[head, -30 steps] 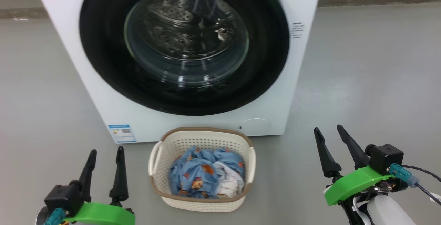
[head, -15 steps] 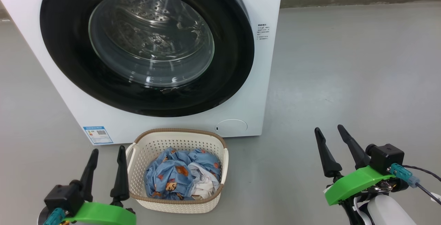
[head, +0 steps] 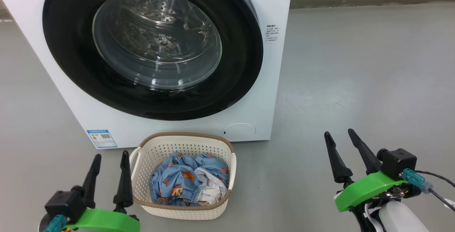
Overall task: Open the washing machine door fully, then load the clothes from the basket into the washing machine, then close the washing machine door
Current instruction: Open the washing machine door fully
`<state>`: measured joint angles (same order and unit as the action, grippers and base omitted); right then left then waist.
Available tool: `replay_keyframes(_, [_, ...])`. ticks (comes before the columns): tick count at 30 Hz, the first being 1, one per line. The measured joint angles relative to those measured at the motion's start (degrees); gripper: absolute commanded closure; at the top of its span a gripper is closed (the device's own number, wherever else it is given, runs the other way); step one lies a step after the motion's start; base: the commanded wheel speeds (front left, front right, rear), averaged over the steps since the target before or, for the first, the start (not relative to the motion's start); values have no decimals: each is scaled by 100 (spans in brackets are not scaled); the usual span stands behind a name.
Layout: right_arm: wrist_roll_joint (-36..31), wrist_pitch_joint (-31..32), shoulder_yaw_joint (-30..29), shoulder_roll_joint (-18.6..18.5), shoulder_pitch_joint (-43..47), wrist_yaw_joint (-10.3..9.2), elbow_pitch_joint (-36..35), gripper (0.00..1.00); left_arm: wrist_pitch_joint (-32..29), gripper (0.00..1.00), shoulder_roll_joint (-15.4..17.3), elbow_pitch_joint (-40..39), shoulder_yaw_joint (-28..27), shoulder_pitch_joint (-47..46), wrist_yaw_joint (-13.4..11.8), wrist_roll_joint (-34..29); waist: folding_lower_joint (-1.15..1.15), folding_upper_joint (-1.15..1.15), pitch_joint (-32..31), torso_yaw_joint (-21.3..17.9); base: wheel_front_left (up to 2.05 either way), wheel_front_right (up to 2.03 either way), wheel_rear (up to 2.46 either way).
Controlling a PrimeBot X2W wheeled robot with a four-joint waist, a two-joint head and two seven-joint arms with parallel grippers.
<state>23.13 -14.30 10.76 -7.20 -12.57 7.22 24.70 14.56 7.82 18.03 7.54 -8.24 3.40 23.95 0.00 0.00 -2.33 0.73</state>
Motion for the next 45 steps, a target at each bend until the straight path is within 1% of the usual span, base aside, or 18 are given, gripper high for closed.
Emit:
replay_keyframes(11, [0, 0, 4, -1, 0, 0, 23, 0, 0, 0, 10, 25, 43, 0, -2, 21, 0, 0, -8, 8, 0, 0, 0])
replay_keyframes(19, [0, 0, -2, -1, 0, 0, 29, 0, 0, 0, 23, 56, 93, 0, -88, 21, 0, 0, 19, 28, 0, 0, 0])
replay_keyframes(27, [0, 0, -16, -5, -33, 0, 81, 0, 0, 0, 41, 55, 105, 0, -122, 21, 0, 0, 116, 52, 0, 0, 0])
replay_keyframes(32, [5, 0, -34, -15, -330, 0, 159, 0, 0, 0, 41, 22, 109, 0, -154, 21, 0, 0, 220, 82, 0, 0, 0])
replay_keyframes(38, [60, 0, -219, -86, -643, 0, 188, 0, -1, 0, 59, -32, 119, -4, -194, 21, 0, 0, 441, 147, 0, 0, 0])
replay_keyframes(39, [60, 0, -240, -101, -701, 0, 196, 20, -1, 0, 63, -40, 121, -8, -194, 21, 0, 0, 482, 163, 0, 0, 0])
replay_keyframes(40, [69, 0, -270, -119, -761, 0, 196, 57, -1, 0, 65, -53, 123, -10, -193, 22, 0, 0, 526, 181, 0, 0, 0])
replay_keyframes(41, [116, 0, -307, -140, -828, 0, 193, 76, -1, 0, 67, -63, 126, -18, -193, 24, 0, 0, 569, 199, 0, 0, 0])
replay_keyframes(42, [174, 0, -348, -165, -895, 0, 185, 100, -1, 0, 73, -69, 131, -33, -192, 32, 0, 0, 612, 219, 0, 0, 0])
replay_keyframes(45, [370, -1, -400, -247, -1131, 0, 151, 100, -1, 0, 88, -91, 137, -140, -185, 69, 0, 0, 742, 281, 0, 0, 0])
